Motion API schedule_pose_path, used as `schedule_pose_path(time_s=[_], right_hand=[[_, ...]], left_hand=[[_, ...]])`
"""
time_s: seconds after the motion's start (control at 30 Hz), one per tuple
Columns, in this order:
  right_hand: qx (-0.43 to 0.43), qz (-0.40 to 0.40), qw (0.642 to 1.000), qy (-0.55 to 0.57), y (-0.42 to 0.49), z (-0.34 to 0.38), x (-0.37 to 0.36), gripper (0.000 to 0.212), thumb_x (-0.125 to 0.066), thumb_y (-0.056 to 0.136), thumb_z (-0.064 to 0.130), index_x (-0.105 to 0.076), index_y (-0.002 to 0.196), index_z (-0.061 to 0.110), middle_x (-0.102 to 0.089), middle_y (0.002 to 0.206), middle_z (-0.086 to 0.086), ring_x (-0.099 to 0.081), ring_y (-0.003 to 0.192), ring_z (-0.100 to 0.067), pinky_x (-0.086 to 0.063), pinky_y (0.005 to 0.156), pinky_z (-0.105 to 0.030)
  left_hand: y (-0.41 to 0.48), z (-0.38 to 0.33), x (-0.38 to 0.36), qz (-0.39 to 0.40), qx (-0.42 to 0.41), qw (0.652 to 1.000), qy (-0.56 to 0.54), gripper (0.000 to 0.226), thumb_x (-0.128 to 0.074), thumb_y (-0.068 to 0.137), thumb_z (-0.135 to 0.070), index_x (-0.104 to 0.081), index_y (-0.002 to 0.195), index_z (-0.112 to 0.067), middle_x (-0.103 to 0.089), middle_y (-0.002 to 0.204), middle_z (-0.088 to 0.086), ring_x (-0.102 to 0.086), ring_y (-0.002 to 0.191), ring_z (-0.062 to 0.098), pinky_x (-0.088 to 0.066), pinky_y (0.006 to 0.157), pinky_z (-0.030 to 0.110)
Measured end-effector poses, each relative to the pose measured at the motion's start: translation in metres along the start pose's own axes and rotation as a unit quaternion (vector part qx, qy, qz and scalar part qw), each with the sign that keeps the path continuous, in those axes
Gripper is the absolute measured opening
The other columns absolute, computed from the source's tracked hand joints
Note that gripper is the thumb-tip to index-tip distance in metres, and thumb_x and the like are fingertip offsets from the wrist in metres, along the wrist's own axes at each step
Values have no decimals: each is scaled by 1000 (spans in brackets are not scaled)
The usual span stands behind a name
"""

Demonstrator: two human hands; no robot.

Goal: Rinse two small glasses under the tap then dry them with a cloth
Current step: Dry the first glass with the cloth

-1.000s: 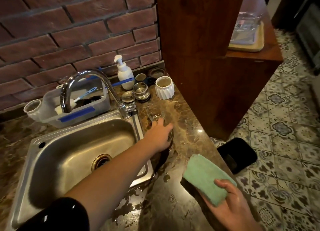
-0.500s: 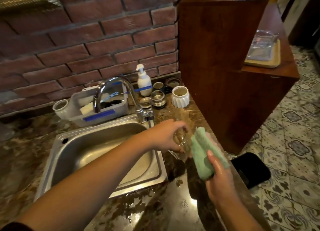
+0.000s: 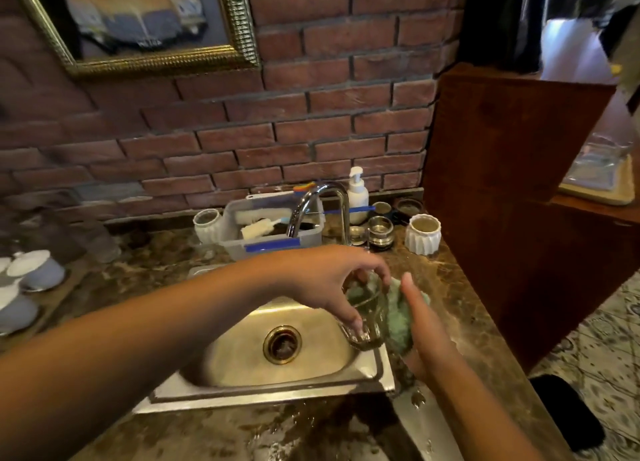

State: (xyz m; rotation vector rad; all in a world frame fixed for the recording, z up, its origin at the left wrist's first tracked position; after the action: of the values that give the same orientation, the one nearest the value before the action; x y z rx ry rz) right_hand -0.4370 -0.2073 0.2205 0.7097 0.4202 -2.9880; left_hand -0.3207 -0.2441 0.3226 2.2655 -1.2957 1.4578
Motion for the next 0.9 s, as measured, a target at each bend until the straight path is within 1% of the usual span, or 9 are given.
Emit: schedule_pose_path(time_s=[0.1, 0.23, 0.37, 0.47, 0.53, 0.6, 0.67, 0.77, 0.9], right_hand=[[-44, 69, 994, 77, 2, -7, -24, 60, -56, 89, 53, -68, 124, 6, -62, 132, -27, -62, 122, -38, -53, 101, -50], [-87, 141, 976, 138, 0, -22, -53, 60, -71, 80, 52, -70, 123, 9, -64, 130, -26, -67, 114, -38, -51, 98, -51], [-140, 170, 959, 181, -6, -40, -78, 83, -96, 53, 43, -70, 124, 9, -61, 133, -27, -66, 112, -43, -53, 90, -62], [-141, 177, 958, 177, -6, -43, -91, 71, -92, 59, 44, -73, 119, 11, -66, 128, -25, -68, 109, -40, -53, 91, -59], [-119, 146, 972, 144, -4, -41, -94, 48, -72, 81, 47, -74, 117, 16, -68, 125, -23, -69, 109, -37, -53, 93, -53], [-86, 107, 985, 102, -2, -37, -94, 40, -50, 94, 43, -75, 116, 21, -69, 123, -23, -69, 110, -38, -54, 94, -51], [-40, 75, 996, 34, -4, -31, -97, 44, -47, 93, 43, -69, 121, 19, -70, 122, -23, -66, 114, -40, -48, 103, -58], [43, 19, 993, -113, -15, -25, -104, 52, -52, 90, 57, -59, 132, 28, -74, 118, -6, -66, 115, -32, -46, 105, -59], [159, -34, 938, -305, -37, -27, -123, 79, -47, 83, 64, -23, 155, 38, -41, 151, 6, -44, 135, -11, -43, 110, -41]], left_hand=[[-21, 9, 9, 7, -15, 1000, -21, 68, -86, 77, -19, -53, 134, -31, -53, 135, -2, -53, 120, 17, -52, 100, 38], [-43, 22, 21, 18, -48, 995, -85, 65, -84, 79, -9, -54, 134, -28, -51, 137, 0, -54, 119, 18, -52, 73, 8], [-55, 25, 26, 42, -75, 990, -110, 63, -82, 80, -5, -54, 135, -22, -51, 139, -3, -52, 126, 21, -51, 76, 9], [-61, 33, 29, 55, -58, 993, -88, 65, -82, 81, -9, -54, 138, -22, -51, 138, -7, -55, 120, 17, -52, 77, 12], [-66, 39, 33, 57, -45, 994, -86, 64, -82, 81, -13, -54, 137, -24, -52, 138, -5, -57, 117, 18, -57, 87, 27], [-71, 46, 37, 50, -30, 994, -87, 60, -82, 82, -14, -56, 135, -24, -53, 137, 2, -59, 115, 23, -57, 95, 43], [-75, 56, 40, 37, -9, 996, -78, 57, -81, 83, -17, -56, 133, -26, -52, 134, 5, -58, 115, 24, -55, 98, 46], [-79, 66, 45, 4, 7, 996, -84, 55, -82, 83, -19, -58, 131, -29, -52, 132, 5, -57, 115, 21, -54, 99, 43], [-81, 67, 51, -18, 22, 993, -117, 52, -79, 85, -19, -56, 130, -31, -49, 128, 3, -54, 111, 17, -55, 97, 45]])
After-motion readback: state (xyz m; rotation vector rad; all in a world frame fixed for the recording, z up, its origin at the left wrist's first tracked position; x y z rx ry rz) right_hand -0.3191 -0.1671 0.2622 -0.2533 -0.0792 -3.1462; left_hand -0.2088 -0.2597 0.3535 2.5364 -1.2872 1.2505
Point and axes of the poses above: each hand's wrist, its own y-axis towards the middle knuckle, its own x-axis out of the back of the hand, z = x × y, the point moved 6 cm from there along y, towards the middle knuckle
